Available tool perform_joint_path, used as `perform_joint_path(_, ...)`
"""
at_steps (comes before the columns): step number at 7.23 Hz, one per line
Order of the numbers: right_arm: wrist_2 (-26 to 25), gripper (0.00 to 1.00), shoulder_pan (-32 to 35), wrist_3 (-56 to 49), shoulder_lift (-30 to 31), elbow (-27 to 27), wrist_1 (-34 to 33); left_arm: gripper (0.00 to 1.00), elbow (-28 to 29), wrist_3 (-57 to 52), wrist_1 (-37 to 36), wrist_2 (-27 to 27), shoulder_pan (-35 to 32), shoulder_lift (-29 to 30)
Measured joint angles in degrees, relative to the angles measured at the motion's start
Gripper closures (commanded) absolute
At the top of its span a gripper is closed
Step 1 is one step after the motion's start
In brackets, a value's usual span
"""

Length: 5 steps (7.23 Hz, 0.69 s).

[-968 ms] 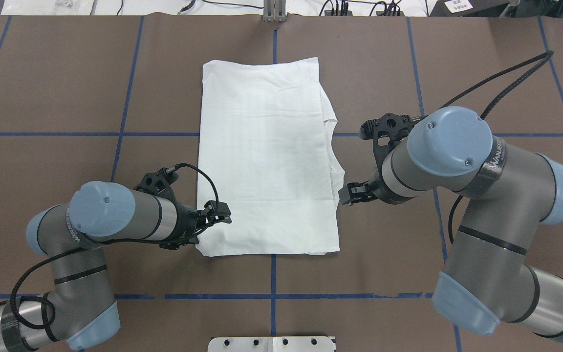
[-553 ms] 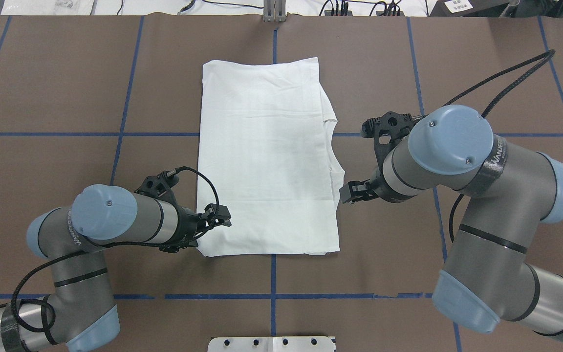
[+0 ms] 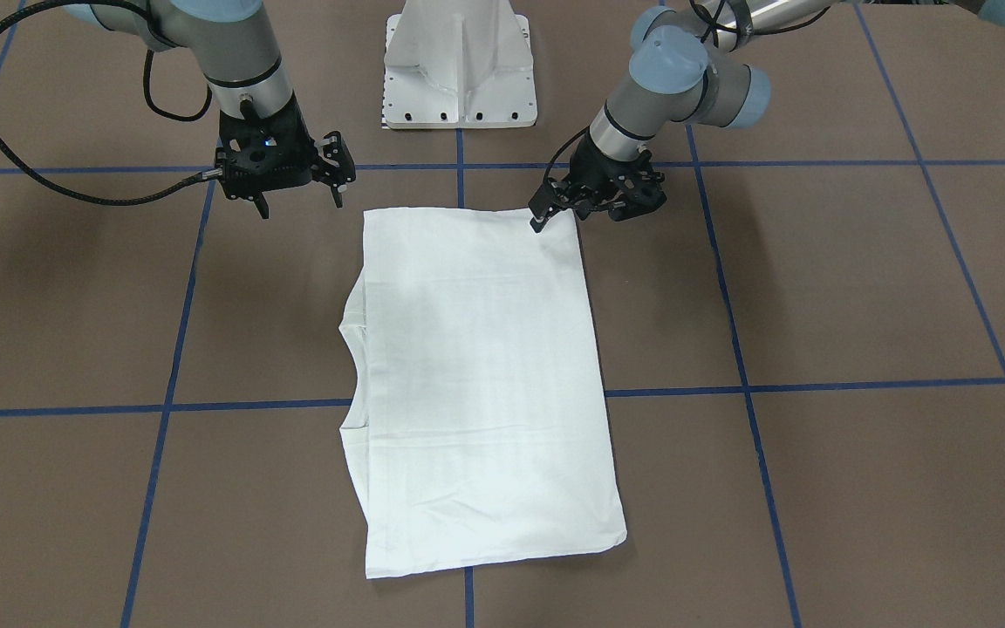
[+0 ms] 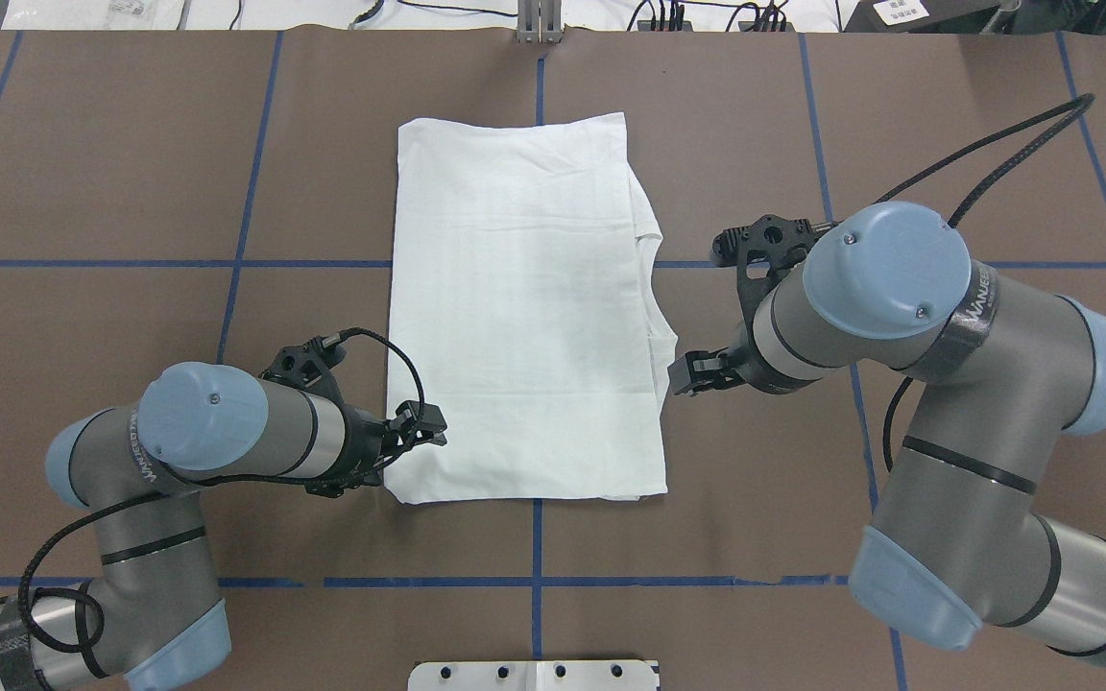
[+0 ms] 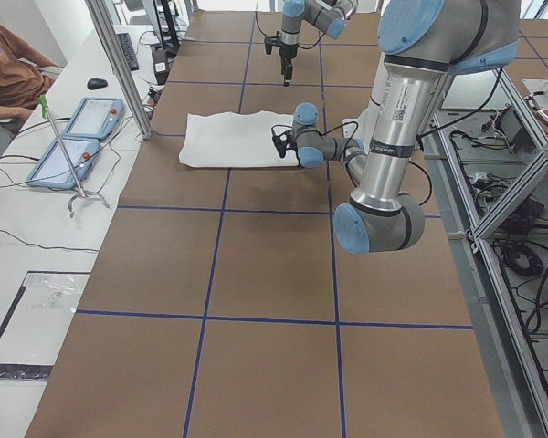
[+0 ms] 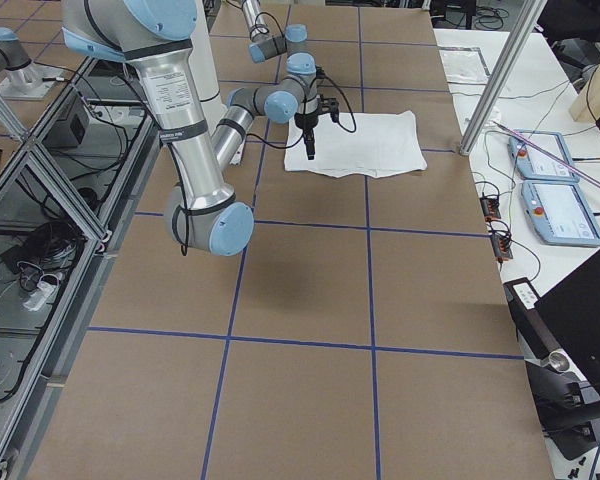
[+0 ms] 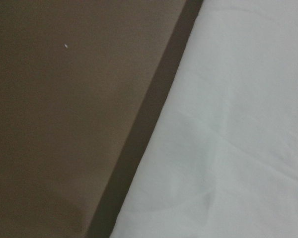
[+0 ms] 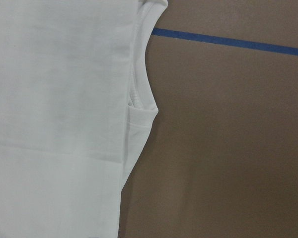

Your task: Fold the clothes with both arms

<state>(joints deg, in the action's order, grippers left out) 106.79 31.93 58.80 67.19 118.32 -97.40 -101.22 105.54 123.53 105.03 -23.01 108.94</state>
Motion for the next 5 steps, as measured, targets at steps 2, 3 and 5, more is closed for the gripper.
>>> perform_joint_path(2,-0.01,0.00,0.17,-0.01,-0.09,-0.01,0.02,0.02,0.10,0.00,-0.10,0.00,0.14,-0.10)
perform_joint_path(3,0.03,0.00,0.32,-0.07,-0.11,-0.02,0.02,0.06,0.18,0.01,-0.12,0.00,0.26,-0.12)
perform_joint_path(5,0.14,0.00,0.49,-0.16,-0.12,-0.02,0.02,0.24,0.29,0.02,-0.13,-0.46,0.49,-0.08)
